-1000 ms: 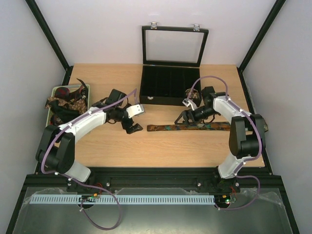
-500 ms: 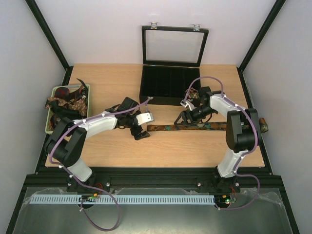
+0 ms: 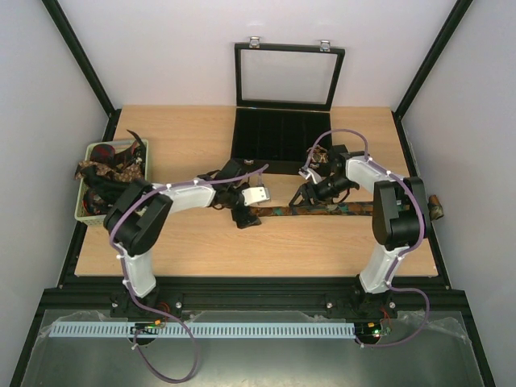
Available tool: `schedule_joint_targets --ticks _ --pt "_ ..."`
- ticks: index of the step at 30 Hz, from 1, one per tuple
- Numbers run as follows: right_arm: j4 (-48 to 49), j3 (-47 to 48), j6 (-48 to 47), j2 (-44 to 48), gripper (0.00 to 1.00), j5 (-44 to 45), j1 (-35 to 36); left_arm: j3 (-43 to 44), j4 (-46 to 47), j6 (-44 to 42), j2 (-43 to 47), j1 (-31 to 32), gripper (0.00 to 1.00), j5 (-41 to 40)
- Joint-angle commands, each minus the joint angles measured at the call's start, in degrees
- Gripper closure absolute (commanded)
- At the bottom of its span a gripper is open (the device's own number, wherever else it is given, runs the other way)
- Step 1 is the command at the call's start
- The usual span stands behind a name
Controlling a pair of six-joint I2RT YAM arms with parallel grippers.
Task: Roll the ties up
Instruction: Adjust the tie at the center of the board.
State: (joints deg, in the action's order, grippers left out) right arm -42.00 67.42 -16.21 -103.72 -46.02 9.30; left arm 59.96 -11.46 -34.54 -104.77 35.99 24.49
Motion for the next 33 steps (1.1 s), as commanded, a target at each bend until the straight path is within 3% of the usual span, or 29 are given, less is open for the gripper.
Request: schedule_joint_targets --ticks 1,4,12,14,16,18,20,24,33 --pt "-1.8 0.7 2.1 -0.9 0.45 -0.5 0.0 4.5 -1.2 -0.9 -5.5 1.5 0.06 -1.4" --pt "-2.2 1.6 3.4 -1.5 0.49 -0.8 0.0 6.2 -1.9 -0.8 -7.7 2.4 0.14 -3.4" --pt "-0.4 1.3 7.0 -3.2 0.57 -4.4 0.3 7.7 -3.3 -0.1 -9.5 3.4 0.51 -5.1" --pt "0.3 1.8 7.9 -3.5 0.58 -4.8 0.7 7.3 -3.7 -0.2 -8.7 3.4 0.56 -4.6" --pt "0.6 2.4 8.5 -3.9 0.59 -4.8 1.8 7.1 -3.9 0.8 -7.7 3.1 0.48 -3.7" --pt "0.7 3.0 8.9 -4.4 0.60 -5.1 3.1 6.6 -3.9 2.4 -6.0 2.3 0.32 -1.3" --pt "0.9 3.2 9.2 -4.8 0.62 -5.0 4.6 5.0 -2.6 4.2 -3.5 0.6 0.22 1.6" --pt "2.6 3.4 10.4 -6.1 0.65 -4.9 6.9 -0.8 1.0 4.1 2.0 -3.5 0.20 4.1" --pt "5.3 10.8 14.5 -13.7 0.75 -4.7 11.1 -1.6 -4.3 -8.0 3.3 -4.1 0.22 0.0"
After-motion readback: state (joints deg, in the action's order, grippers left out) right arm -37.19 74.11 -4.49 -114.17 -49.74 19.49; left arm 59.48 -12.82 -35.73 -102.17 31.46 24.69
